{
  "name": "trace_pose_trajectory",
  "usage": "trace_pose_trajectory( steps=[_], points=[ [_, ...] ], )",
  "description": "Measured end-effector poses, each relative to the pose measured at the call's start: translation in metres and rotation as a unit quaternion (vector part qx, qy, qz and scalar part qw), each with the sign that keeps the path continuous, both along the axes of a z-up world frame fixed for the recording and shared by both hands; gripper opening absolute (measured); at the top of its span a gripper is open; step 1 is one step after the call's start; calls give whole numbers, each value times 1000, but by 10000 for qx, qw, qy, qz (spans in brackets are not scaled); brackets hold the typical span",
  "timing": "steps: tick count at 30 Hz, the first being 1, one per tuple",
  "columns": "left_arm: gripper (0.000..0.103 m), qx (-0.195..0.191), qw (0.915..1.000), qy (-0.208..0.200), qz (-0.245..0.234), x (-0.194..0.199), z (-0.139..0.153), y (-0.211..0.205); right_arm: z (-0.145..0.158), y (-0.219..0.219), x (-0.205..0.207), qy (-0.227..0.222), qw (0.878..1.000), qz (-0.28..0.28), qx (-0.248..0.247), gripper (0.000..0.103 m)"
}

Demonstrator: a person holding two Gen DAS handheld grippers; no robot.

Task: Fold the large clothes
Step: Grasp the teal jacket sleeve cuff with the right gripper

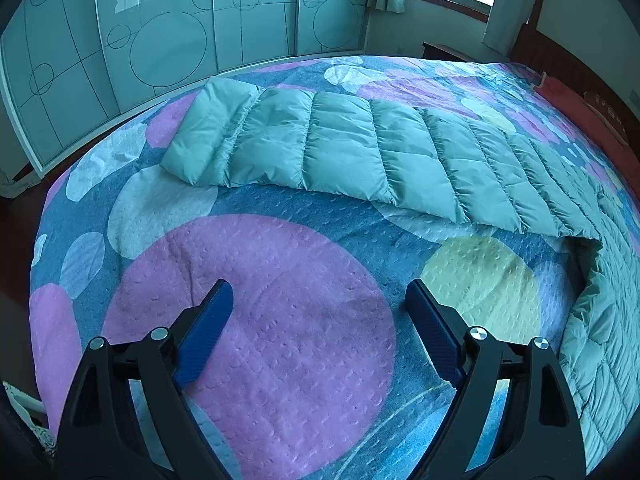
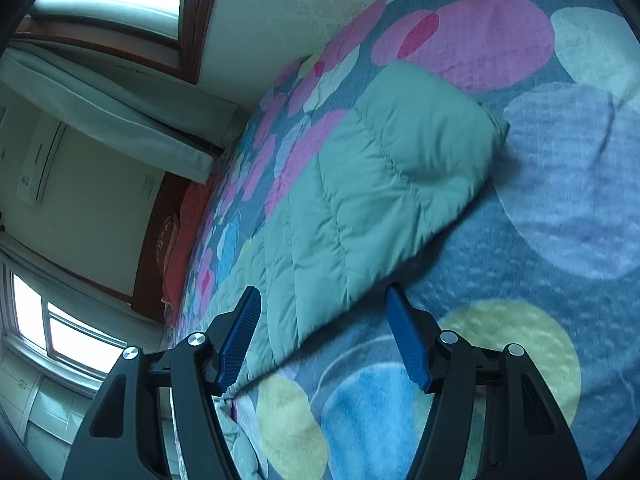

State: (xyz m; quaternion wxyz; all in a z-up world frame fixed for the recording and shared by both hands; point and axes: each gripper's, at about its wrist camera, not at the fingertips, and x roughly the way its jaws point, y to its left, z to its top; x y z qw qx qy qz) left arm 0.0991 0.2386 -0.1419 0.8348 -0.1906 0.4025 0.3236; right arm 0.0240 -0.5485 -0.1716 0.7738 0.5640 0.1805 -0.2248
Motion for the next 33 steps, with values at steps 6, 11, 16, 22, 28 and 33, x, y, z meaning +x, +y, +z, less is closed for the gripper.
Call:
trace_pose_trajectory(
  steps=[6,11,16,22,28,33],
  points=[
    [93,122,9999,114,-17,2,-4,-2,-8,-33,-7,-492,9965,-667,74,64],
    [96,139,9998,131,-22,4,-5,-2,-7,-53,-10,-471,9949,-884,-91,58],
    [98,171,9997,153,-34,5,-7,-3,-4,-58,-2,-95,9975,-603,-350,13],
    [101,233,9995,199,-16,6,-10,-3,43,-31,23,-38,9923,-127,-1231,10],
    [101,234,9995,200,-18,6,-9,-2,86,31,86,-50,9741,1051,-2001,9],
    [101,243,9995,201,-21,6,-10,-2,102,104,147,-60,9484,2058,-2413,9]
  ],
)
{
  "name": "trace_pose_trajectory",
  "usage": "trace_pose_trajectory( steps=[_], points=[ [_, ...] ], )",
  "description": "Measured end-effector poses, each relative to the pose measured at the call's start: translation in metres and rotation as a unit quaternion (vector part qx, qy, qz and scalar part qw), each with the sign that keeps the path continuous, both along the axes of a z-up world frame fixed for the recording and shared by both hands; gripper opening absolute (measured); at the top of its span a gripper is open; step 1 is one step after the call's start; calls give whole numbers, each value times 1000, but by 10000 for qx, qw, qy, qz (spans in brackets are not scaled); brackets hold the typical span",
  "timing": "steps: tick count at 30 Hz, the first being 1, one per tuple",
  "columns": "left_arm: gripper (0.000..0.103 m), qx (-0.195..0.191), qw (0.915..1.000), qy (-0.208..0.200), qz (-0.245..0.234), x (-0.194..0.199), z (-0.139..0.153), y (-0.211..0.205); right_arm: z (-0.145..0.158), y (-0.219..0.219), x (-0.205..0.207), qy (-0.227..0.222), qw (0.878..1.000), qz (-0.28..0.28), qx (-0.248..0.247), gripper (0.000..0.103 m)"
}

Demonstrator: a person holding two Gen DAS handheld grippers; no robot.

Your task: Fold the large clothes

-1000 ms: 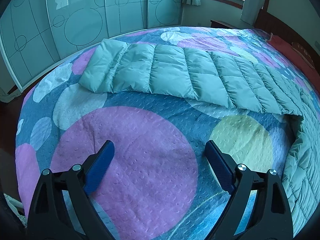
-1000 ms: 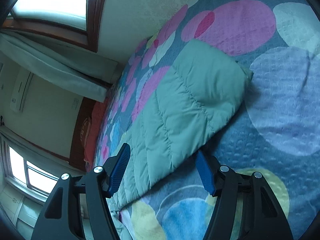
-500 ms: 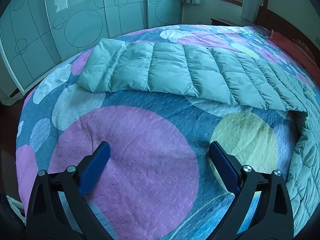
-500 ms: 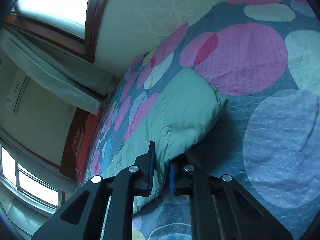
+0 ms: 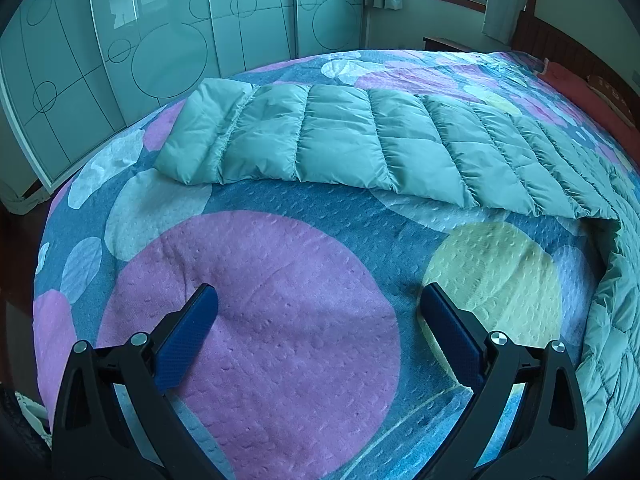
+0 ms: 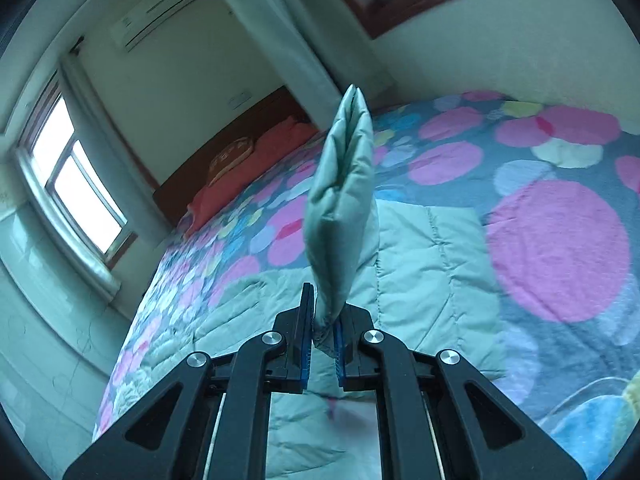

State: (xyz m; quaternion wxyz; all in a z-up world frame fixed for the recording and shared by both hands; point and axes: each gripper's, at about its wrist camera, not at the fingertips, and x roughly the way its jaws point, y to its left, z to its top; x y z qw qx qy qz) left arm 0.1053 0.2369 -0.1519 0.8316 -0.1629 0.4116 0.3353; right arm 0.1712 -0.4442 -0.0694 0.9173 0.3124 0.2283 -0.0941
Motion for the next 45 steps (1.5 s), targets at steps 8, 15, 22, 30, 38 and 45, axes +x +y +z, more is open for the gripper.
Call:
trace_pose_trajectory(
  steps=[8,15,22,30,38,45],
  points=[
    [101,5,10000,-7,1,0,0,-1,3,122,69,176,9881,1456,-458,8],
    [101,-10,10000,-23,-4,0,1,1,-14,237,101,478,9651,2470,-733,8],
    [101,-5,10000,-33,-3,0,1,0,-47,294,118,986,9446,3021,-823,8],
    [101,9,10000,-29,-3,0,0,1,-69,309,123,1418,9335,3178,-864,20],
    [101,22,10000,-28,-1,0,0,0,-32,269,96,1086,9412,3152,-542,55],
    [101,20,10000,-29,-3,0,0,0,-32,145,82,1548,9681,1596,-1151,55]
  ],
)
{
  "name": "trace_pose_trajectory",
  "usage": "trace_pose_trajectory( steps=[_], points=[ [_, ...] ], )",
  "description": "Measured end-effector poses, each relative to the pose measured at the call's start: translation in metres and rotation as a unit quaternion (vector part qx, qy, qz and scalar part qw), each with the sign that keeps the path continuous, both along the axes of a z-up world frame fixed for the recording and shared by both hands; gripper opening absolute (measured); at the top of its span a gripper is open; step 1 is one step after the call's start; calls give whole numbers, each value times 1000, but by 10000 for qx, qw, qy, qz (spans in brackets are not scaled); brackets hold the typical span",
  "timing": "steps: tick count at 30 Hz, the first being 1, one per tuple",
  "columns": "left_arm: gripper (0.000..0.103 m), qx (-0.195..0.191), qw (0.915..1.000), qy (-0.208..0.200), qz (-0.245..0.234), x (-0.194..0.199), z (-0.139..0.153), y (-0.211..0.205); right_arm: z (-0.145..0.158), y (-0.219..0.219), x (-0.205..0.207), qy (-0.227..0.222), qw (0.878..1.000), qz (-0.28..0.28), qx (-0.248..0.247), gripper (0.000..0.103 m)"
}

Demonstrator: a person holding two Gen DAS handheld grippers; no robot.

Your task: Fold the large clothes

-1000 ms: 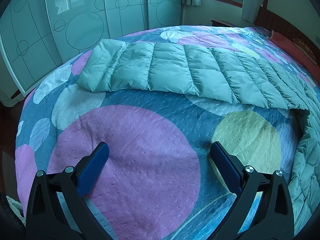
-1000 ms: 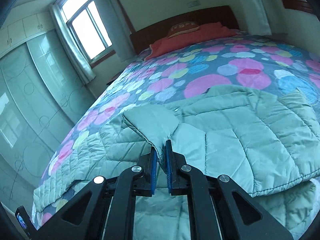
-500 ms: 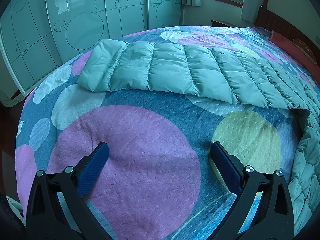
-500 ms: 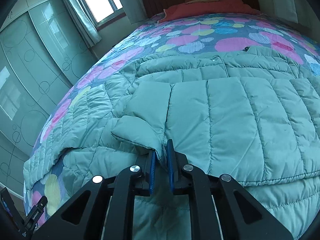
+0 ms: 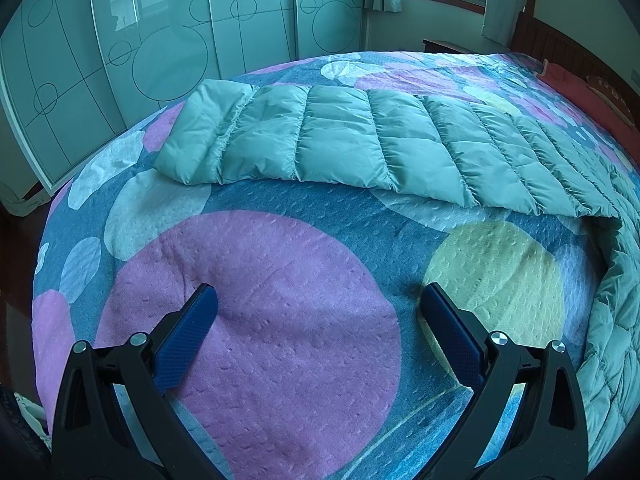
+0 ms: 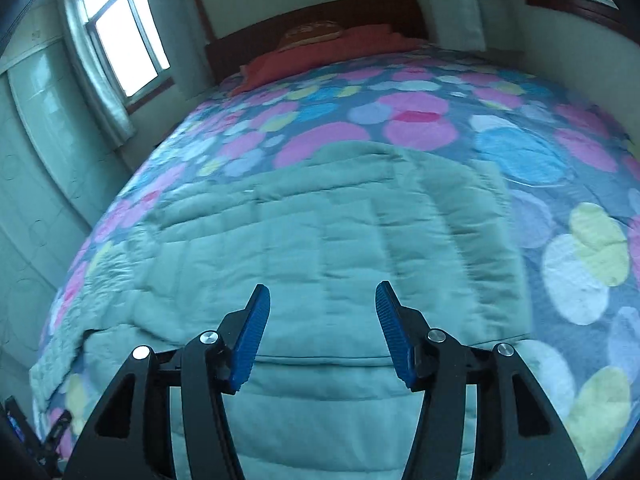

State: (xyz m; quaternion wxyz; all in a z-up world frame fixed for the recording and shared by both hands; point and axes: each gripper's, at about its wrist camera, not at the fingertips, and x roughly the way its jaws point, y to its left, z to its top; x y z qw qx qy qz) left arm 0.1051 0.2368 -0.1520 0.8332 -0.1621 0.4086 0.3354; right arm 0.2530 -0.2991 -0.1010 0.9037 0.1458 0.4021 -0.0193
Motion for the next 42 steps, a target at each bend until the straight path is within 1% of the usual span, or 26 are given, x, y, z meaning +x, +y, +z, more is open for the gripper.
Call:
trace_pose_trajectory(
  steps=[1,2,3,4,5,7,8,11,13,14,15,16,17,19,22,24,25,27,29,30,32,34,37,39,42],
  points=[
    [101,2,10000,0,0,0,0,0,-11,-12,2,180,9997,-132,-63,55],
    [101,4,10000,2,0,0,0,0,-25,-21,6,457,9987,-197,-123,55],
    [101,10,10000,9,-1,1,0,1,-42,-26,11,767,9969,-136,-95,55],
    [101,15,10000,15,-1,1,0,2,-53,-29,14,861,9963,-38,-17,55],
    [101,18,10000,18,-2,2,0,3,-52,-29,13,766,9970,36,-66,55],
    [101,11,10000,9,-2,2,0,2,-44,-28,16,779,9967,159,-169,55],
    [101,18,10000,12,-2,1,0,1,-36,-32,18,644,9978,149,-70,55],
    [101,25,10000,19,-2,2,0,1,-17,-55,28,300,9994,-142,77,55],
    [101,29,10000,19,-4,2,-1,3,-17,-69,39,237,9990,-365,37,55],
    [101,25,10000,18,-5,2,-1,2,-25,-74,46,313,9986,-438,8,55],
    [101,29,10000,17,-5,2,-1,1,-36,-77,53,510,9976,-467,35,55],
    [101,28,10000,18,-5,2,-1,2,-49,-80,59,750,9962,-427,124,55],
    [101,25,10000,17,-6,2,0,1,-55,-80,62,826,9959,-361,113,55],
    [101,12,10000,0,-8,2,0,2,-45,-76,65,802,9964,-234,-115,55],
    [101,16,10000,-4,-9,2,-1,2,-20,-86,70,428,9985,-321,87,55],
    [101,24,10000,1,-10,2,-2,3,-13,-94,80,312,9984,-474,-1,55],
    [101,20,10000,-4,-10,2,-1,2,-15,-97,88,341,9979,-538,-67,55],
    [101,21,10000,-1,-10,2,-1,3,-30,-103,103,539,9967,-604,-63,55],
    [101,27,10000,2,-10,2,-1,2,-54,-102,116,850,9952,-475,-41,63],
    [101,25,10000,1,-11,2,-1,2,-55,-97,116,765,9963,-356,-173,69],
    [101,20,10000,-2,-11,2,-1,2,-48,-85,114,785,9949,-272,-564,69],
    [101,32,10000,1,-10,2,-1,2,-34,-76,100,635,9961,-257,-553,69],
    [101,25,10000,-2,-12,2,-1,2,-18,-58,66,388,9972,-234,-594,71],
    [101,24,10000,-4,-12,2,-1,2,-17,-43,45,318,9974,-105,-639,71],
    [101,27,10000,-2,-11,2,-1,2,-27,-27,27,331,9970,2,-703,71]
  ],
)
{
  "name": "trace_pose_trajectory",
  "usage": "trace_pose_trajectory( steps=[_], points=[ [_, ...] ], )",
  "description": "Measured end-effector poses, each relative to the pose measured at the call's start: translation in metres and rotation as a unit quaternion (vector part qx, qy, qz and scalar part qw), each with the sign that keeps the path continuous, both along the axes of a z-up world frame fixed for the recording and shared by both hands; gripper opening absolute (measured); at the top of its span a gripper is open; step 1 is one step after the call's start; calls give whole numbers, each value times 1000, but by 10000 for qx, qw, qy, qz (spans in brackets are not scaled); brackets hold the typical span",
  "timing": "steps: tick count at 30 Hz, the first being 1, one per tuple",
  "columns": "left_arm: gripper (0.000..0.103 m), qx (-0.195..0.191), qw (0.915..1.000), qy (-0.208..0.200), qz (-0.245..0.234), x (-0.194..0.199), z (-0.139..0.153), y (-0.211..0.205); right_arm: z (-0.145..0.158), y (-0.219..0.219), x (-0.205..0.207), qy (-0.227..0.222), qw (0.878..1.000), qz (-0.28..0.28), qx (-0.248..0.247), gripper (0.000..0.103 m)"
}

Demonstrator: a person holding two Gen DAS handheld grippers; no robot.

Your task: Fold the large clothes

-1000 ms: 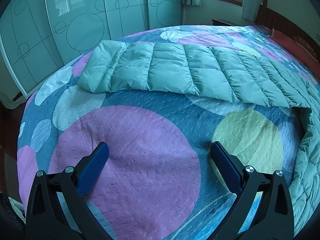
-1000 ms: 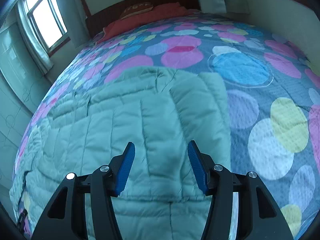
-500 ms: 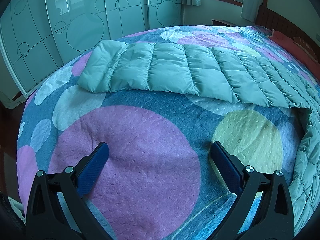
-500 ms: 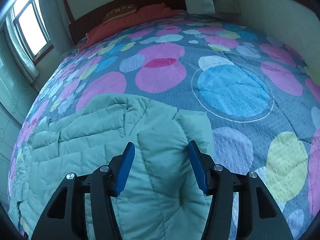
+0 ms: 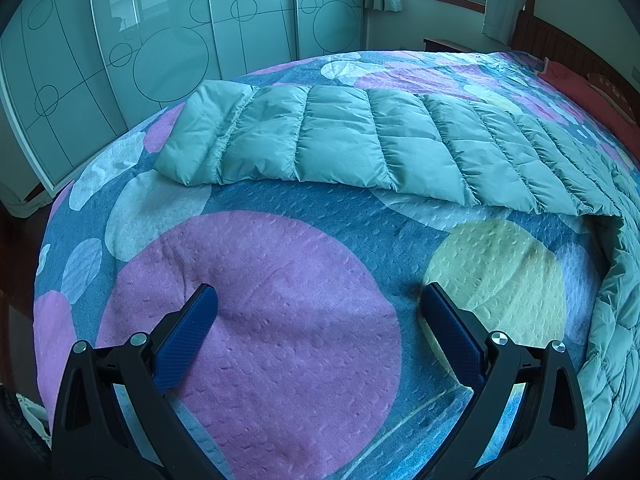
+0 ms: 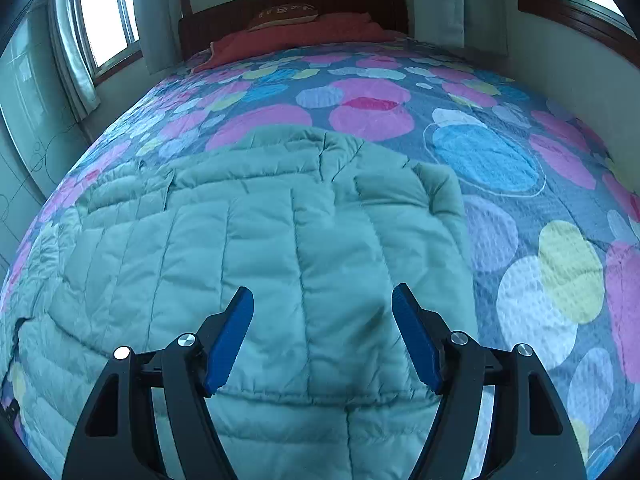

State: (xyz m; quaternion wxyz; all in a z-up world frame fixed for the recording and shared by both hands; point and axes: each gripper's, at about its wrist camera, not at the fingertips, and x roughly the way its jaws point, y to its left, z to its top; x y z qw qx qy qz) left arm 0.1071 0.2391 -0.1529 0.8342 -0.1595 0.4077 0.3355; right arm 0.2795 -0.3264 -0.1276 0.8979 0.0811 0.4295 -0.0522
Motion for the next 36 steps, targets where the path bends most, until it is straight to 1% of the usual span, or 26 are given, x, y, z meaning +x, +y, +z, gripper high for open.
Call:
trace_pose_trajectory(
  steps=[3,6,10,13,15,17,19,21,23,24,26,27,28,29,30,32,33,35,36],
  points=[
    [101,1,10000,-1,0,0,0,-1,-16,8,-2,177,9998,30,-109,71],
    [101,-3,10000,2,-1,0,0,-2,-28,10,-4,150,9997,-6,-169,71],
    [101,-119,9999,-18,-8,-2,0,1,-31,8,-3,134,9998,-15,-168,72],
    [101,-346,9993,-151,-27,-6,4,7,-31,6,-3,98,9998,-21,-150,72],
    [101,-560,9975,-438,-46,-11,9,13,-31,6,-4,87,9998,-24,-154,73],
    [101,-950,9916,-878,-5,-16,12,27,-31,5,-3,68,9999,-27,-147,73],
    [101,-1254,9850,-1183,68,-17,14,42,-31,4,-4,45,9999,-40,-125,73],
    [101,-1347,9801,-1445,181,-16,13,58,-31,5,-5,32,9999,-51,-119,73],
    [90,-1339,9779,-1568,349,-13,10,75,-31,6,-6,21,9999,-69,-122,73],
    [87,-1351,9761,-1646,429,-12,8,83,-31,6,-6,11,9999,-74,-124,73],
    [78,-1465,9700,-1861,546,-11,6,97,-31,6,-7,-6,9999,-89,-121,73],
    [77,-1534,9670,-1941,613,-12,6,101,-31,8,-8,-8,9999,-92,-124,73],
    [73,-1583,9641,-2030,654,-12,6,105,-31,7,-8,-8,9999,-90,-128,73],
    [66,-1631,9617,-2084,719,-13,6,108,-31,7,-8,-9,9999,-89,-134,73],
    [63,-1658,9602,-2118,757,-12,5,111,-31,7,-8,-10,9999,-88,-133,73],
    [47,-1723,9567,-2201,809,-12,3,115,-31,8,-9,-23,9999,-98,-129,73],
    [43,-1715,9564,-2213,828,-12,2,117,-31,7,-8,-29,9999,-100,-124,73],
    [27,-1724,9554,-2248,835,-11,2,121,-31,7,-8,-27,9999,-96,-123,73],
    [21,-1766,9540,-2282,810,-11,2,123,-31,7,-9,-25,9999,-93,-124,73]
  ],
)
